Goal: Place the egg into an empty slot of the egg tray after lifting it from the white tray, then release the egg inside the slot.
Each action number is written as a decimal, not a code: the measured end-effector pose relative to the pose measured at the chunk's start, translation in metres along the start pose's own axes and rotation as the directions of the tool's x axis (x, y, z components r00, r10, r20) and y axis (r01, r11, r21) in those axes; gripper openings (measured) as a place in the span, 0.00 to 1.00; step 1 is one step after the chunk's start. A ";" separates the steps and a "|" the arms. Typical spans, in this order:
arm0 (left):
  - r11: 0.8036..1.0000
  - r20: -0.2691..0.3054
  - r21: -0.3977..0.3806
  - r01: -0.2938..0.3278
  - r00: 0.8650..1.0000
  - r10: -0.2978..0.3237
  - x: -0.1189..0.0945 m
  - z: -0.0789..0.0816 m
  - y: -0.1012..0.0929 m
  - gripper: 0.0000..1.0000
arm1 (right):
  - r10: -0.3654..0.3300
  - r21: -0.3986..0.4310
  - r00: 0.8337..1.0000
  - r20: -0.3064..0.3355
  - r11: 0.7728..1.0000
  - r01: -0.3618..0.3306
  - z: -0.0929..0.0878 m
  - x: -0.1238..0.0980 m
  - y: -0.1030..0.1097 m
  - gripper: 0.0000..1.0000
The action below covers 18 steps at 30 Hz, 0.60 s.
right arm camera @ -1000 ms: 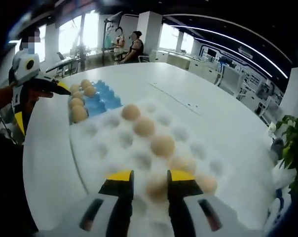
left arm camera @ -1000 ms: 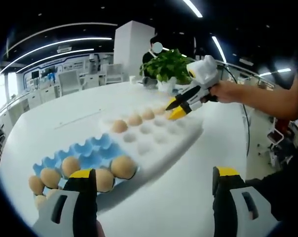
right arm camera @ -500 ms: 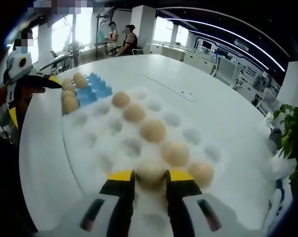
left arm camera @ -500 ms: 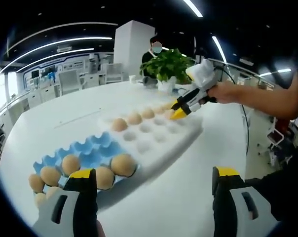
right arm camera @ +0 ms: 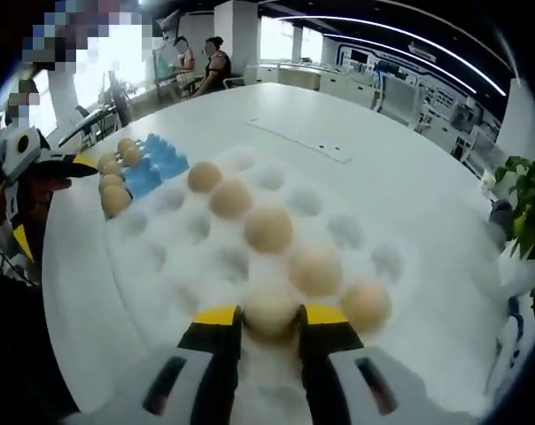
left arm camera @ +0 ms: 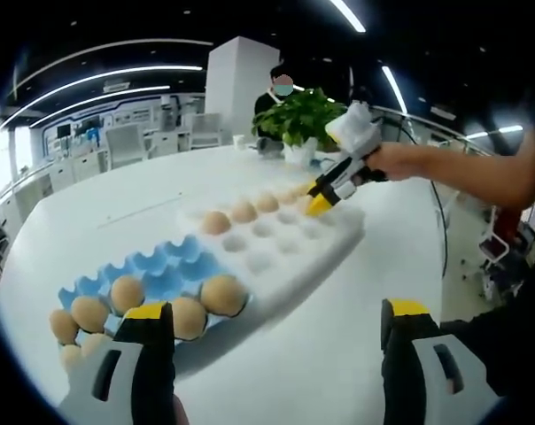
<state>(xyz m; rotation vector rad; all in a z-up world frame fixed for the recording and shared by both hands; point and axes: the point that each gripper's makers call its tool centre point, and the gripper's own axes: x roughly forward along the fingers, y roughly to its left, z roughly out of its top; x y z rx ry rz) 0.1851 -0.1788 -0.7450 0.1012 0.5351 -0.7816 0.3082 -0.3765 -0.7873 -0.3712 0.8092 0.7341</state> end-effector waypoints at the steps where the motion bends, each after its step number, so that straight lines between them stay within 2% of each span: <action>1: 1.000 -0.001 0.001 0.001 1.000 -0.001 0.001 0.000 0.000 0.99 | 0.002 0.001 1.000 -0.002 1.000 -0.002 0.000 0.000 0.000 0.27; 8: 1.000 -0.001 0.011 0.016 1.000 -0.016 0.006 0.002 -0.005 0.99 | 0.005 -0.005 1.000 0.006 1.000 -0.005 -0.001 0.000 -0.002 0.26; 11: 1.000 0.002 0.013 0.018 1.000 -0.018 0.005 0.004 -0.005 0.99 | -0.007 0.020 1.000 0.016 1.000 0.007 0.000 -0.002 -0.003 0.26; 18: 1.000 -0.001 0.019 0.015 1.000 -0.014 0.004 0.005 -0.002 0.98 | -0.035 -0.008 0.999 0.023 0.999 0.035 0.002 -0.009 -0.002 0.26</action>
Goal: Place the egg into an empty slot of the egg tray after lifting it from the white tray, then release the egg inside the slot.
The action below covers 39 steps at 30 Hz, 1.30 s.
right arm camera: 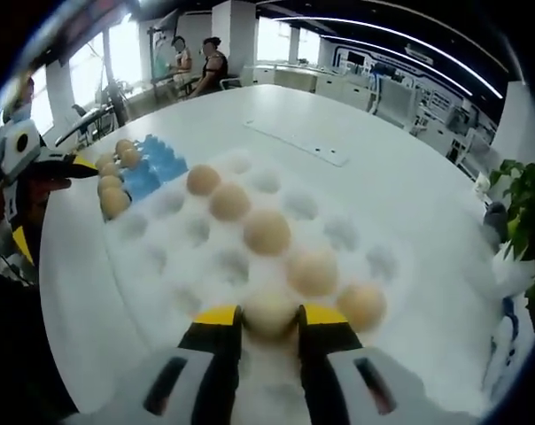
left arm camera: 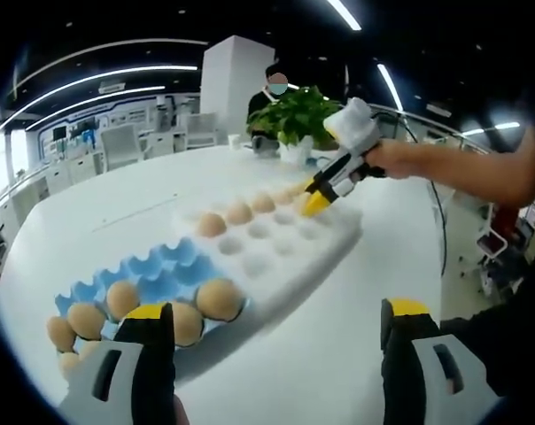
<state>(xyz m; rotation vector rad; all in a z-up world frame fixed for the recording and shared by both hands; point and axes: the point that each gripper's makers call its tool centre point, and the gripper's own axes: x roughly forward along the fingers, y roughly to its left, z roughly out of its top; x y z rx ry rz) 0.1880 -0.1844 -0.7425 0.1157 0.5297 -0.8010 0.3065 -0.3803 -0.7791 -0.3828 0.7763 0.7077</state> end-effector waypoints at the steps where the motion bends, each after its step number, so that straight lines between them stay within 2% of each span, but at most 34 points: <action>1: 1.000 0.002 -0.002 -0.001 1.000 0.001 -0.001 0.000 0.001 0.98 | -0.002 0.000 1.000 0.006 1.000 0.002 0.001 -0.001 0.000 0.26; 12: 1.000 0.008 -0.017 -0.025 1.000 0.025 -0.009 -0.006 0.004 0.98 | -0.014 -0.009 0.999 0.047 1.000 0.014 0.011 -0.017 0.007 0.26; 25: 0.999 0.021 -0.033 -0.042 0.999 0.043 -0.017 -0.009 0.007 0.98 | 0.014 -0.030 0.996 0.088 0.999 -0.011 0.032 -0.021 0.024 0.25; 30: 0.998 0.024 -0.039 -0.043 0.999 0.044 -0.018 -0.010 0.007 0.98 | 0.013 -0.048 0.997 0.073 0.999 -0.009 0.030 -0.026 0.025 0.26; 35: 0.998 0.026 -0.045 -0.041 0.999 0.042 -0.017 -0.011 0.007 0.98 | 0.042 -0.035 0.996 0.077 0.999 -0.040 0.029 -0.031 0.031 0.26; 39: 0.999 0.029 -0.041 -0.034 0.999 0.035 -0.015 -0.009 0.003 0.98 | 0.046 -0.037 0.998 0.050 0.998 -0.044 0.018 -0.027 0.032 0.26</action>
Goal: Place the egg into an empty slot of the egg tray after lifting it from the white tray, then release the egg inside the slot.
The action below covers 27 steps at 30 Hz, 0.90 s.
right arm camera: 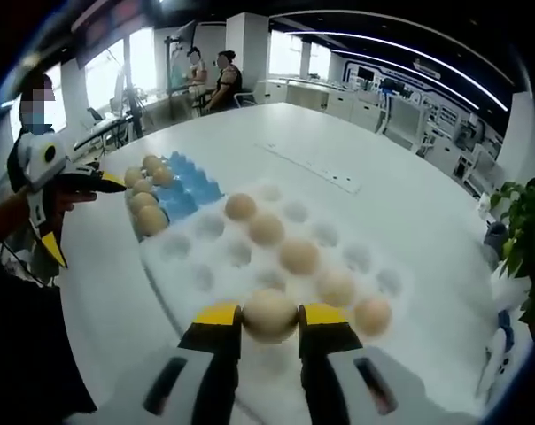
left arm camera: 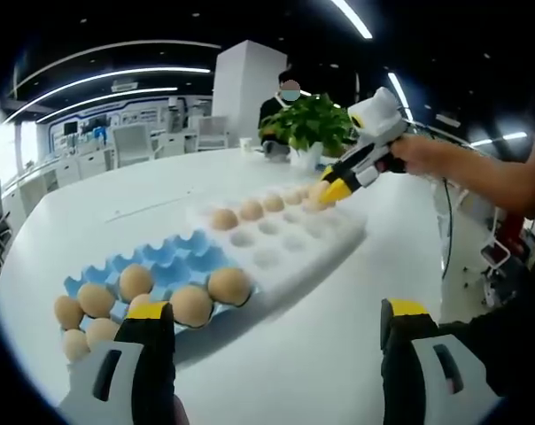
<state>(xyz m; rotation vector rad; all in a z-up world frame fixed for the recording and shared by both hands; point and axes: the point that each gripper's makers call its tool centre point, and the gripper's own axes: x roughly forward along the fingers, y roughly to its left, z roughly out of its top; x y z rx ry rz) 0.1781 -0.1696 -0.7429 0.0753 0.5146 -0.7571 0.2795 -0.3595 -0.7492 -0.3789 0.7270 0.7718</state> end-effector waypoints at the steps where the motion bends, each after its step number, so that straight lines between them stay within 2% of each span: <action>1: 1.000 0.002 0.001 0.002 1.000 -0.002 0.000 0.001 -0.001 0.98 | 0.005 0.007 1.000 -0.002 1.000 -0.005 -0.002 0.001 0.001 0.26; 3: 1.000 0.002 0.002 0.003 1.000 -0.003 0.000 0.001 -0.001 0.98 | 0.021 0.020 1.000 -0.011 1.000 -0.021 -0.007 0.004 0.005 0.26; 5: 1.000 0.001 0.001 0.001 1.000 -0.001 0.000 0.001 -0.001 0.98 | 0.014 0.013 1.000 0.016 1.000 -0.014 -0.004 0.004 0.005 0.26; 10: 1.000 -0.003 -0.005 -0.002 1.000 0.002 -0.001 -0.002 0.000 0.98 | 0.027 0.018 0.999 -0.017 0.999 -0.026 -0.009 0.002 0.005 0.26; 15: 1.000 -0.003 -0.005 0.002 1.000 -0.002 -0.001 -0.003 -0.001 0.98 | 0.032 0.039 0.999 -0.014 0.999 -0.031 -0.011 0.002 0.004 0.27; 18: 1.000 -0.002 -0.001 0.004 1.000 -0.004 0.000 -0.002 -0.002 0.98 | 0.034 0.032 0.999 -0.043 0.999 -0.032 -0.017 0.003 0.005 0.27; 23: 1.000 -0.003 0.004 0.005 1.000 -0.005 -0.001 -0.002 -0.002 0.98 | 0.039 0.060 0.999 -0.027 0.998 -0.037 -0.017 0.005 0.005 0.27; 27: 1.000 -0.008 0.007 0.005 1.000 -0.005 -0.002 -0.003 -0.002 0.98 | 0.046 0.060 0.998 -0.040 0.997 -0.043 -0.018 0.009 0.007 0.28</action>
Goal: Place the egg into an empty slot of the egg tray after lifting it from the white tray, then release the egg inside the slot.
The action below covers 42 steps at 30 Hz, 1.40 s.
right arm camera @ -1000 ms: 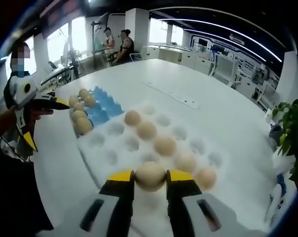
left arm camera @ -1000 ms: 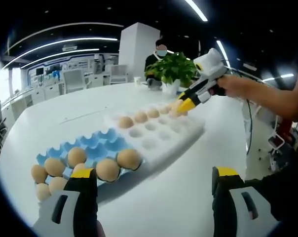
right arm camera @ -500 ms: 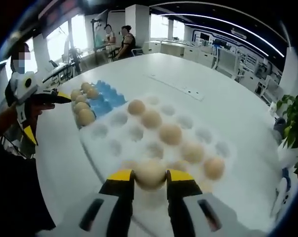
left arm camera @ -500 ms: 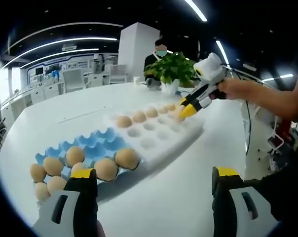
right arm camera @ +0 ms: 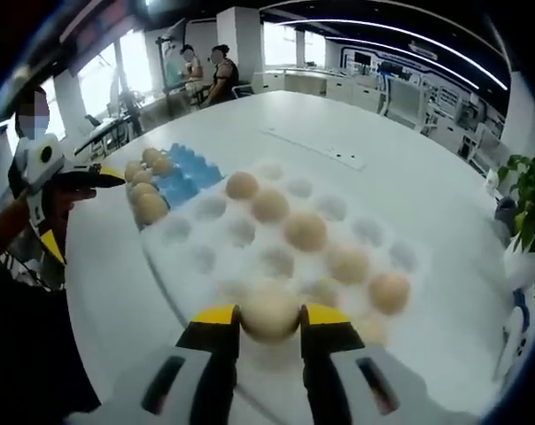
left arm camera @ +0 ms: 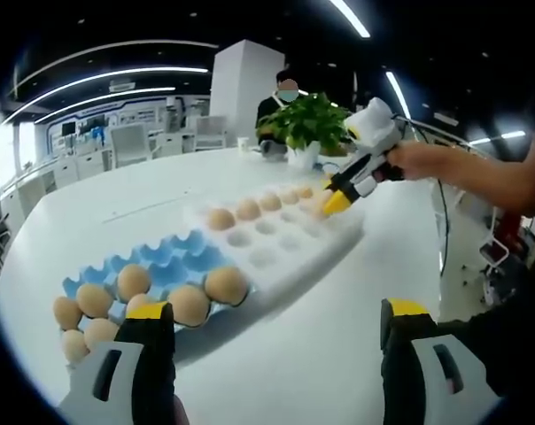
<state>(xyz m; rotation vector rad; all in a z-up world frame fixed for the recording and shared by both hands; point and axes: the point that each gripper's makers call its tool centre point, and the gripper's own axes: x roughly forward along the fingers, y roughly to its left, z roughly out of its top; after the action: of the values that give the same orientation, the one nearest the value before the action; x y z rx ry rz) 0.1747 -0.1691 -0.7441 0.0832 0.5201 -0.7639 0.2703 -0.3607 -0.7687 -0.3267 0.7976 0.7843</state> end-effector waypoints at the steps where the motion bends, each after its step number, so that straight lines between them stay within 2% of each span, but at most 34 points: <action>1: 1.000 0.000 0.001 0.000 1.000 0.000 0.000 0.000 0.000 0.98 | 0.000 -0.003 1.000 -0.007 1.000 0.000 -0.001 0.001 0.000 0.28; 10: 1.000 0.003 0.004 -0.006 1.000 0.006 -0.003 0.001 0.003 0.98 | -0.021 -0.054 1.000 0.003 0.998 0.021 0.003 0.000 0.000 0.28; 13: 1.000 0.009 0.001 -0.008 1.000 0.008 -0.005 0.003 0.005 0.98 | -0.007 -0.047 0.999 0.033 0.999 0.008 0.012 0.000 0.004 0.28; 26: 0.999 0.022 -0.016 -0.052 0.998 0.052 -0.015 0.001 0.019 0.99 | 0.032 -0.083 0.996 0.079 0.996 -0.025 0.035 0.012 0.023 0.28; 42: 0.994 0.027 -0.053 -0.099 0.995 0.101 -0.030 -0.007 0.034 0.99 | 0.067 -0.077 0.988 0.139 0.995 -0.057 0.061 0.028 0.042 0.28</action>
<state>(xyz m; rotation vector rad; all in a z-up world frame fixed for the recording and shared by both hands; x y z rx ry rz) 0.1768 -0.1238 -0.7394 0.0498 0.5031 -0.6527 0.2836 -0.2852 -0.7480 -0.3093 0.6496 0.8866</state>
